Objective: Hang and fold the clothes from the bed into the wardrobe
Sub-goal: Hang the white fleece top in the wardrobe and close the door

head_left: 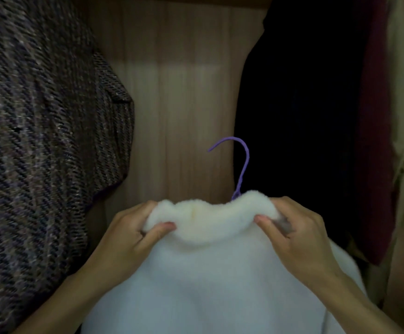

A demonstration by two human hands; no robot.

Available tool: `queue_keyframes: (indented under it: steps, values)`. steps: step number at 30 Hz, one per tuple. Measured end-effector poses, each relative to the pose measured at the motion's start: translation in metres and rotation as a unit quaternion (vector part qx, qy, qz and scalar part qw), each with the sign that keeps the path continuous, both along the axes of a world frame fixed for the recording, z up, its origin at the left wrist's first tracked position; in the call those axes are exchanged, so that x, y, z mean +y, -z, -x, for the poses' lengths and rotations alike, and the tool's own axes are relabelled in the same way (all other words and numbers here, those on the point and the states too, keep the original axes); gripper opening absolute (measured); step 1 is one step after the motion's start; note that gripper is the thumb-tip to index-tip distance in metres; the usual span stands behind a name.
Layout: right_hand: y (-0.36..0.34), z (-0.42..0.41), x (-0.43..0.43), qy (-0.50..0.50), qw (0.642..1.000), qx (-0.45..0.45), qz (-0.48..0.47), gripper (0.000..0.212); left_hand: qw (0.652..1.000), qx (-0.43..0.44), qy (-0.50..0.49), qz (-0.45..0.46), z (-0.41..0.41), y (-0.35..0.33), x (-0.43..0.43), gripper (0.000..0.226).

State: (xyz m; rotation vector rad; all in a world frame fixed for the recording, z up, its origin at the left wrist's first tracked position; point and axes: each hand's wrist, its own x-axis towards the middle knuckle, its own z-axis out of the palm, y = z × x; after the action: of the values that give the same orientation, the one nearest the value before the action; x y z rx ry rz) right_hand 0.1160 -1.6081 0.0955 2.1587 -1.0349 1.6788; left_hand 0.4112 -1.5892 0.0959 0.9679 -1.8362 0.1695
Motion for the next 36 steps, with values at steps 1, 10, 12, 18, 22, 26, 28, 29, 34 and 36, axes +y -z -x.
queue_keyframes:
  steps: [1,10,12,18,22,26,28,29,34,36]
  values:
    - [-0.004,-0.001,-0.008,0.002,1.0,0.013,0.017,0.021,1.0,-0.005,0.008,0.011,-0.005,-0.005,-0.008,0.029]
    - [-0.079,-0.02,-0.086,0.074,0.972,0.133,0.181,0.034,0.995,-0.043,0.058,0.075,-0.046,-0.082,-0.092,0.017]
    - [-0.098,-0.028,-0.102,0.096,0.966,0.127,0.204,0.031,0.993,-0.05,0.054,0.096,-0.055,-0.099,-0.111,0.023]
    - [-0.156,-0.044,-0.14,0.114,0.958,0.106,0.242,0.032,0.981,-0.048,0.019,0.19,-0.059,-0.152,-0.161,0.014]
    - [-0.19,-0.037,-0.164,0.082,0.954,0.125,0.258,0.032,0.961,-0.052,-0.022,0.269,-0.054,-0.187,-0.195,0.019]
    - [-0.222,-0.033,-0.189,0.107,0.942,0.126,0.291,0.033,0.934,-0.062,-0.07,0.346,-0.046,-0.219,-0.231,0.032]
    - [-0.236,-0.031,-0.199,0.115,0.937,0.118,0.309,0.032,0.922,-0.067,-0.081,0.374,-0.041,-0.234,-0.245,0.037]
    - [-0.243,-0.031,-0.204,0.116,0.934,0.113,0.318,0.032,0.915,-0.07,-0.085,0.389,-0.04,-0.242,-0.251,0.036]
    - [-0.28,-0.034,-0.223,0.134,0.92,0.099,0.354,0.031,0.883,-0.068,-0.099,0.454,-0.041,-0.279,-0.276,0.034]
    - [-0.293,-0.035,-0.229,0.152,0.914,0.102,0.363,0.031,0.873,-0.063,-0.1,0.474,-0.041,-0.292,-0.285,0.035]
